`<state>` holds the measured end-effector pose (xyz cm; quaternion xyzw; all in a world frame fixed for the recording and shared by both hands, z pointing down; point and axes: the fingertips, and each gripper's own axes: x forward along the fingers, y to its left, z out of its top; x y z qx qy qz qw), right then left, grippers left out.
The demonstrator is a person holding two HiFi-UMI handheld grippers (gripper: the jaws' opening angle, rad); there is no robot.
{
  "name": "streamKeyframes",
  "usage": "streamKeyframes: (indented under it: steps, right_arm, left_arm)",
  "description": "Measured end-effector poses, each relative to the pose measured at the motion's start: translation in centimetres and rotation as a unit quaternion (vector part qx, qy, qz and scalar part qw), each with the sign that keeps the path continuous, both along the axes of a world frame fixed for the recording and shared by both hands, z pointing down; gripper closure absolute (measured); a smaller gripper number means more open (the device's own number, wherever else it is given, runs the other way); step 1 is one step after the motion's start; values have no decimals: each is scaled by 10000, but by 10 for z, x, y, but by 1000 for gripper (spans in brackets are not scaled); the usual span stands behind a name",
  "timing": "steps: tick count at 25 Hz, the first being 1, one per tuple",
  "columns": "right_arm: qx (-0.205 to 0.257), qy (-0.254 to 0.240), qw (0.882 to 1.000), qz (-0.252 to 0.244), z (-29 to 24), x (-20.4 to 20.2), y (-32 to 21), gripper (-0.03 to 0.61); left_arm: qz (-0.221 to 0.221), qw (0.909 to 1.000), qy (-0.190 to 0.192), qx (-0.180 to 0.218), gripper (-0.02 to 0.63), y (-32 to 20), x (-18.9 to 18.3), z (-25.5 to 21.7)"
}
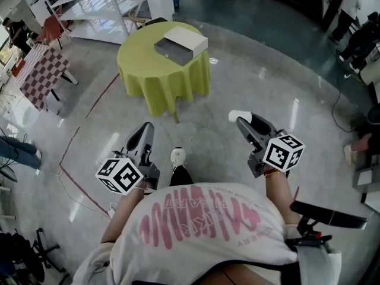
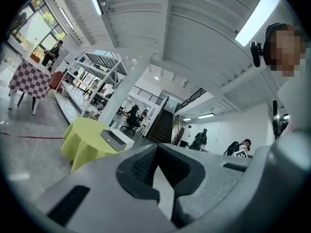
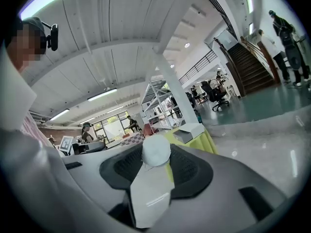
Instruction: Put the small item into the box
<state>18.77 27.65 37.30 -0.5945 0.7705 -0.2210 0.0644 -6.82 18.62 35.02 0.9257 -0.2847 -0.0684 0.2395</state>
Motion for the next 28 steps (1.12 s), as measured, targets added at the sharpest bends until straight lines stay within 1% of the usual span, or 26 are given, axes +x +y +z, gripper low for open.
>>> streamKeyframes:
  steps: [6, 9, 15, 28]
  right_arm:
    - [-14, 125, 9999, 0, 1, 4, -48, 407]
    - [-43, 127, 9999, 67, -1, 11, -77, 407]
    - [-5, 268, 9995, 159, -13, 15, -143, 407]
    - [213, 364, 9977, 526, -46, 33, -287, 407]
  left_arm:
    - [90, 9999, 20, -50, 606, -54, 13, 7]
    - [134, 9998, 119, -62, 606, -83, 20, 4]
    - [138, 9996, 242, -99, 607, -160, 24, -2]
    - [561, 9980, 276, 92, 606, -325, 57, -32]
